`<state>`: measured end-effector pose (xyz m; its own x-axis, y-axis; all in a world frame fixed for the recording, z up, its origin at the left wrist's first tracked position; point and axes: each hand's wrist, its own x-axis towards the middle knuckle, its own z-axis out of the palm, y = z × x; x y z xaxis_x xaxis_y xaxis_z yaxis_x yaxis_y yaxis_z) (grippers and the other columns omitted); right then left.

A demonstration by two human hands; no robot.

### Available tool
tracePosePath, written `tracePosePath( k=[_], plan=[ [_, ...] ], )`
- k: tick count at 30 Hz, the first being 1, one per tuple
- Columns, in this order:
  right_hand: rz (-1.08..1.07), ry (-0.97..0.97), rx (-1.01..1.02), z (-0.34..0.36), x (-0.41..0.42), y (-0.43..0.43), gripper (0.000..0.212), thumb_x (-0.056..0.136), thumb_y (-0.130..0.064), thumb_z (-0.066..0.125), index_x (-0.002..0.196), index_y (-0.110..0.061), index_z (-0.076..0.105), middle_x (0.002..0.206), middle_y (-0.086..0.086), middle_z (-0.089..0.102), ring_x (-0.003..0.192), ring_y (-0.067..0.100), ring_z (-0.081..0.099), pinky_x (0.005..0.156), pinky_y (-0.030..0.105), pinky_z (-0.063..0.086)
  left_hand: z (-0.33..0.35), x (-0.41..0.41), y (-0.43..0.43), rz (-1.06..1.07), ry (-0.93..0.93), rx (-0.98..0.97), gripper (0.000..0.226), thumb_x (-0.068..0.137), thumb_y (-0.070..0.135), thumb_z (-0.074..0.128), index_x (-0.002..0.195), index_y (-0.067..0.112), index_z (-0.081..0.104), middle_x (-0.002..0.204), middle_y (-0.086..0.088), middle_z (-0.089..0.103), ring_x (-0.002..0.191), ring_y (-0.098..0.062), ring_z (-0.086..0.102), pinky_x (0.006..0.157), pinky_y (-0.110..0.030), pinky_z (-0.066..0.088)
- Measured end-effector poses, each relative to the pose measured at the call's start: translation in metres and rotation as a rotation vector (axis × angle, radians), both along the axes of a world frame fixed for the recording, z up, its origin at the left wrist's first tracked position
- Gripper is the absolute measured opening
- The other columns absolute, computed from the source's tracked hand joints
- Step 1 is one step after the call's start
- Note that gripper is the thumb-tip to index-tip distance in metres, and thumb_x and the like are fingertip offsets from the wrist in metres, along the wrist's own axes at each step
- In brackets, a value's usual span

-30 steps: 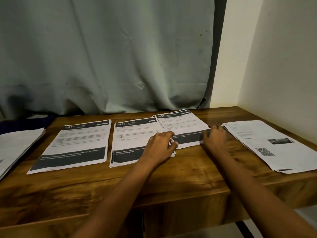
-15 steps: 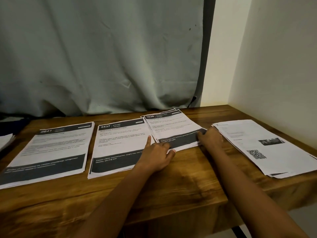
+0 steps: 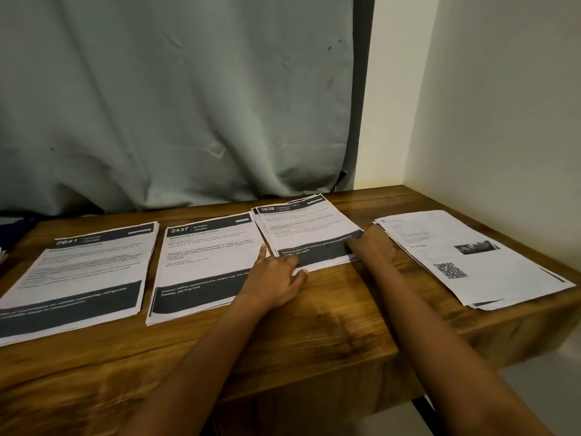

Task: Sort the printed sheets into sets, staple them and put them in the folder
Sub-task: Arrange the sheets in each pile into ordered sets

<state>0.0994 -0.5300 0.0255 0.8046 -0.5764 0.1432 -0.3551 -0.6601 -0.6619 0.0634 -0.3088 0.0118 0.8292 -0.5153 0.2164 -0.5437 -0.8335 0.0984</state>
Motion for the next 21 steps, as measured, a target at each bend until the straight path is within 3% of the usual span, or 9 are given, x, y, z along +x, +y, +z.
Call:
tracePosePath(
  k=[7,12,15,18,21],
  plan=[
    [0.017,0.016,0.117,0.003,-0.004,-0.004,0.05,0.078,-0.042,0.072,0.114,-0.01,0.057,0.115,0.011,0.063,0.101,0.027,0.061,0.088,0.042,0.053,0.0,-0.001,-0.001,-0.01,-0.011,-0.018,0.049,0.1,0.048,0.029,0.132,0.016,0.048,0.132,-0.005,0.059,0.124,-0.02,0.051,0.12,-0.043,-0.002],
    [0.011,-0.049,0.208,0.011,-0.016,-0.007,0.051,0.08,-0.024,0.075,0.121,-0.004,0.053,0.123,0.017,0.059,0.108,0.031,0.059,0.084,0.037,0.053,0.006,-0.011,-0.003,-0.036,-0.04,-0.03,0.044,0.1,0.046,0.03,0.125,0.018,0.054,0.123,-0.006,0.063,0.118,-0.02,0.053,0.12,-0.043,0.001],
    [-0.003,-0.029,0.15,0.012,-0.033,-0.013,0.046,0.081,-0.021,0.074,0.118,-0.004,0.054,0.12,0.016,0.059,0.105,0.03,0.059,0.071,0.032,0.048,0.008,-0.021,-0.008,-0.059,-0.056,0.002,0.043,0.1,0.047,0.03,0.121,0.02,0.056,0.118,-0.006,0.065,0.116,-0.022,0.05,0.118,-0.042,0.007],
    [-0.051,0.053,0.012,0.009,-0.049,-0.018,0.046,0.08,-0.026,0.074,0.117,-0.007,0.054,0.118,0.014,0.06,0.105,0.031,0.058,0.077,0.039,0.049,0.008,-0.025,-0.011,-0.099,-0.043,-0.016,0.042,0.1,0.048,0.029,0.115,0.021,0.058,0.113,-0.004,0.065,0.111,-0.019,0.055,0.12,-0.045,0.001],
    [-0.067,0.108,-0.101,0.011,-0.056,-0.019,0.041,0.082,-0.027,0.07,0.116,-0.009,0.057,0.117,0.013,0.061,0.105,0.031,0.059,0.082,0.039,0.049,0.007,-0.023,-0.01,-0.104,-0.035,-0.03,0.042,0.099,0.05,0.03,0.115,0.023,0.058,0.11,-0.003,0.066,0.107,-0.018,0.056,0.119,-0.047,0.005]
  ],
)
